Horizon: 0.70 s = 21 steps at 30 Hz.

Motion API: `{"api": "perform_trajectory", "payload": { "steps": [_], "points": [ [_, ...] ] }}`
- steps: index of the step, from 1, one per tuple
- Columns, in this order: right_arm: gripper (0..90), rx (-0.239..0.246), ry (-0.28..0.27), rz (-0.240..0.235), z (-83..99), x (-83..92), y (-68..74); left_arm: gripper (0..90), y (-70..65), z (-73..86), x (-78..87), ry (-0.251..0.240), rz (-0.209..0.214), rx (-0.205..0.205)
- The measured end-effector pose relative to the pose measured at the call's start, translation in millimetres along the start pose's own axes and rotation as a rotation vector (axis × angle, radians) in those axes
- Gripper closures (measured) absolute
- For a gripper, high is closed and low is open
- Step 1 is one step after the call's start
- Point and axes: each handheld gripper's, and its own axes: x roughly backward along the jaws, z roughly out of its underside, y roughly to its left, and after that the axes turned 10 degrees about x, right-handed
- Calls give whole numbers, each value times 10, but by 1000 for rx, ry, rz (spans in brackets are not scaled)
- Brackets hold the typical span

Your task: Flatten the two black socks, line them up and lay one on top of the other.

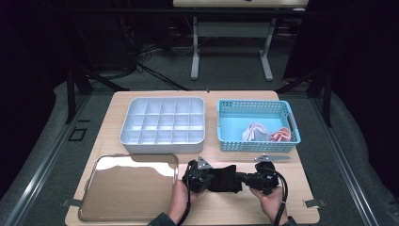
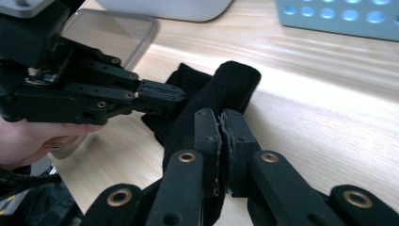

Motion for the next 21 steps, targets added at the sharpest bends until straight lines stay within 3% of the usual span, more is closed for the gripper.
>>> {"api": "perform_trajectory", "payload": {
  "steps": [15, 21],
  "points": [
    [859, 110, 46, -1, -189, -247, 219, 879, -5, -12, -21, -3, 9, 6],
    [859, 110, 64, -1, -203, -371, 229, 878, 22, -25, -46, -10, 40, 22]
  ]
}}
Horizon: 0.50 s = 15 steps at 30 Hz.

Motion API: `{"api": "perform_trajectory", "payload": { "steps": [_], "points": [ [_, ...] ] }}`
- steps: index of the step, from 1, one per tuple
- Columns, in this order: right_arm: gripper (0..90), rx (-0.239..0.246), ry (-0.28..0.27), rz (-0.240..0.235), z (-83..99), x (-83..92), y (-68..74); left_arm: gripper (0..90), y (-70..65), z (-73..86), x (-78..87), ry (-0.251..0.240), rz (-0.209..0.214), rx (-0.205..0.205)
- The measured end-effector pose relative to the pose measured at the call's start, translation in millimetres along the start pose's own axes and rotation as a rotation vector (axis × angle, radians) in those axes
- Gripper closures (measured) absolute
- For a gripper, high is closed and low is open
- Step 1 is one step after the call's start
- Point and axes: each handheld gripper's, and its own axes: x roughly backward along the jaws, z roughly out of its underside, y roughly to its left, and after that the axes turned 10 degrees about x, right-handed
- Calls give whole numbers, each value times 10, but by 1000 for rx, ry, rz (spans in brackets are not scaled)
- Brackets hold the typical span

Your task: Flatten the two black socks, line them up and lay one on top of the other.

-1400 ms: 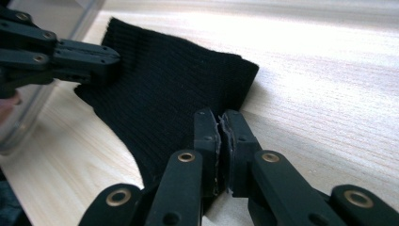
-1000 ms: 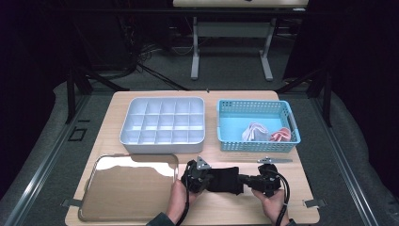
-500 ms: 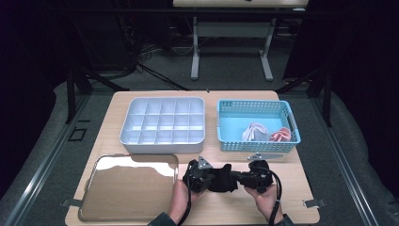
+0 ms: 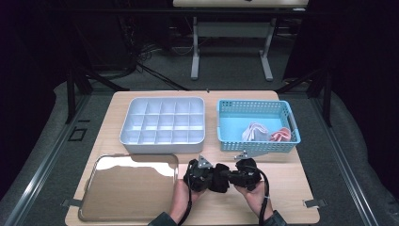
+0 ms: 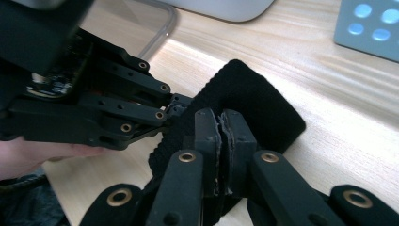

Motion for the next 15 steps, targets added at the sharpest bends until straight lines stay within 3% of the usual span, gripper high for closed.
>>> {"api": "perform_trajectory", "payload": {
  "steps": [5, 9, 15],
  "points": [
    [859, 11, 25, 17, 14, -104, 6, 877, 10, -10, 7, 4, 11, 0],
    [859, 1, 14, 14, 28, -80, -14, 836, 12, -30, 86, 13, 19, -9],
    [858, -1, 12, 18, 43, -53, -35, 805, 36, -11, 194, 35, -35, -5]
  ]
}}
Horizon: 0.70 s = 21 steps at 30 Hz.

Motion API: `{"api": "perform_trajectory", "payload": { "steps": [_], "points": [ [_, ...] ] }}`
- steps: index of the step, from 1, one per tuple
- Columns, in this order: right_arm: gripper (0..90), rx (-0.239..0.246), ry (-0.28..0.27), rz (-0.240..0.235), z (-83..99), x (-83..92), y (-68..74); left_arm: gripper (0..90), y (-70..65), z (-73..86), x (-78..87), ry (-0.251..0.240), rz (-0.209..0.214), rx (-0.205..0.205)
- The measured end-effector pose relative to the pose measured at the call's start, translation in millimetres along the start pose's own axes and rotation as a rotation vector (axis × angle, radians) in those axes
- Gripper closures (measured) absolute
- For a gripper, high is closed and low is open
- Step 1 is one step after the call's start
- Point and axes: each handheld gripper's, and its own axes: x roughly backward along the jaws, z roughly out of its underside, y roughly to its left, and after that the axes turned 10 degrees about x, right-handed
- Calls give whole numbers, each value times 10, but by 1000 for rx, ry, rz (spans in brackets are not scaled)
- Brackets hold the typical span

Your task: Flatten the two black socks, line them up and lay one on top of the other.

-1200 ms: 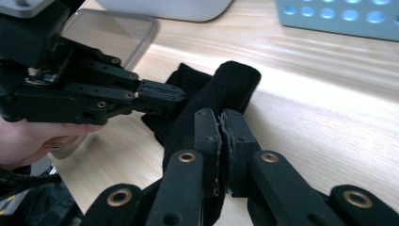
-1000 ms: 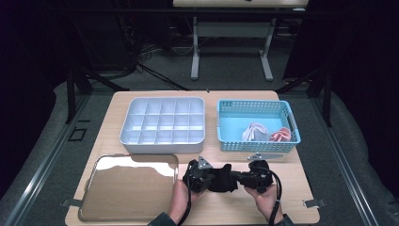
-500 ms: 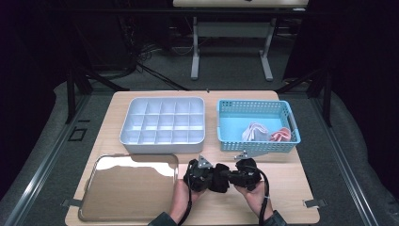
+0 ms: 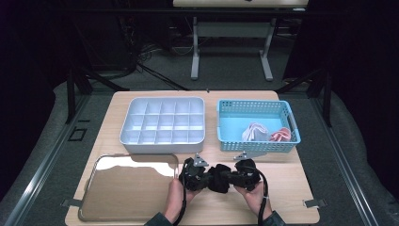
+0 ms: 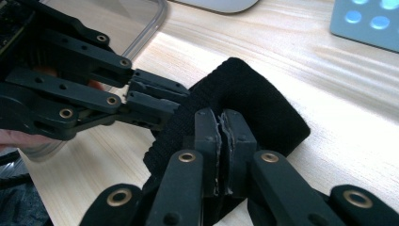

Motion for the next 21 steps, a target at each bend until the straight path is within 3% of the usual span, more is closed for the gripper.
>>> {"api": "perform_trajectory", "payload": {
  "steps": [6, 17, 21],
  "points": [
    [858, 14, 13, 1, -36, -40, 30, 824, 7, 5, -58, 15, -36, -14],
    [857, 29, 49, -10, -105, -180, 28, 846, 106, -14, -111, 15, 28, 17],
    [857, 33, 60, -14, -124, -230, 6, 846, 114, -18, -111, 19, 32, 13]
  ]
}}
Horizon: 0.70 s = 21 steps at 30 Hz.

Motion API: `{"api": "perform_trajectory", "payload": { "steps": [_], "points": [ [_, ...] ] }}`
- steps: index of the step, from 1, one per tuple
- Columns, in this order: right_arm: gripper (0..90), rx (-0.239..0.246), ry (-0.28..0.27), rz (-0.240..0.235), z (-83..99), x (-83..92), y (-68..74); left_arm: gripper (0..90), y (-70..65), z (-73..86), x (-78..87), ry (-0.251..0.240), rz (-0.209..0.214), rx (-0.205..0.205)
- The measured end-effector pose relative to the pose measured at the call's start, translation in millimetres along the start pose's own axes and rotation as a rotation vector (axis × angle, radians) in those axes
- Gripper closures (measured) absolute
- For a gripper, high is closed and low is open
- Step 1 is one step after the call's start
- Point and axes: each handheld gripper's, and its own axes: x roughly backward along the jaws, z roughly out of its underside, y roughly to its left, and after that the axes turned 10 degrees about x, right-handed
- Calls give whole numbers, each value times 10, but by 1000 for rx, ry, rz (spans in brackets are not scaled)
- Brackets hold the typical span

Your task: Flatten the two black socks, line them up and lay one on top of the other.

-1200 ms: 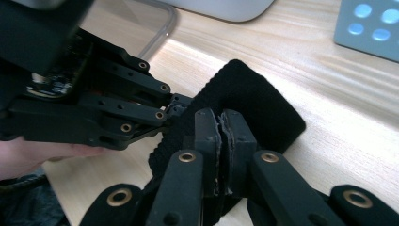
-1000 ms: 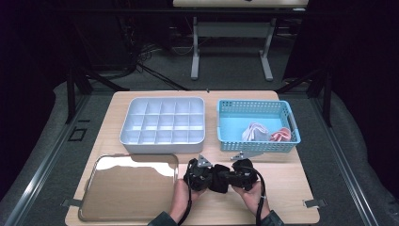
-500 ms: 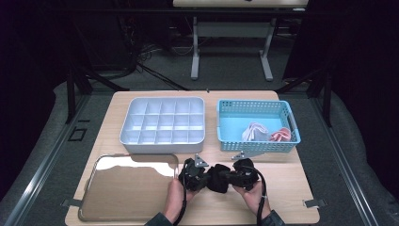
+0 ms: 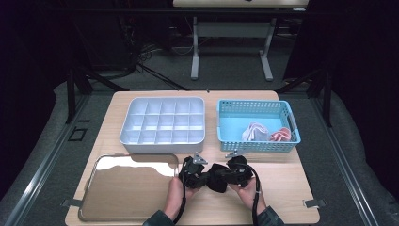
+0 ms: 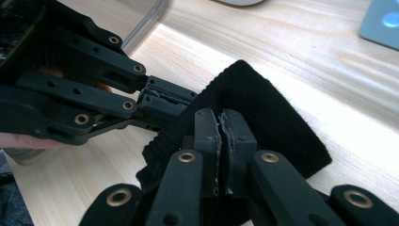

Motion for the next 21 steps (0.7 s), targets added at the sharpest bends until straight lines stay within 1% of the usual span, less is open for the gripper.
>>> {"api": "perform_trajectory", "payload": {
  "steps": [1, 5, 11, 12, 14, 16, 17, 19, 21],
  "points": [
    [857, 6, 13, -3, -8, -3, -7, 846, 6, 2, 0, -1, 11, 13],
    [858, -1, 12, -9, -12, -34, -25, 842, 48, 9, 5, -5, 41, 41],
    [857, 5, 27, -17, -22, -39, -41, 808, 59, 17, 38, -3, 43, 58],
    [857, 4, 27, -21, -25, -41, -43, 797, 62, 20, 48, -7, 44, 68],
    [856, 4, 25, -20, -28, -46, -46, 765, 77, 25, 80, -5, 46, 82],
    [856, 7, 27, -21, -30, -45, -47, 715, 99, 37, 119, -8, 50, 108],
    [856, 7, 27, -22, -30, -46, -48, 693, 108, 44, 137, -8, 45, 116],
    [856, 6, 28, -24, -30, -46, -49, 621, 117, 55, 168, -14, 40, 136],
    [856, 13, 36, -22, -34, -41, -52, 559, 117, 54, 193, -10, 38, 145]
  ]
}}
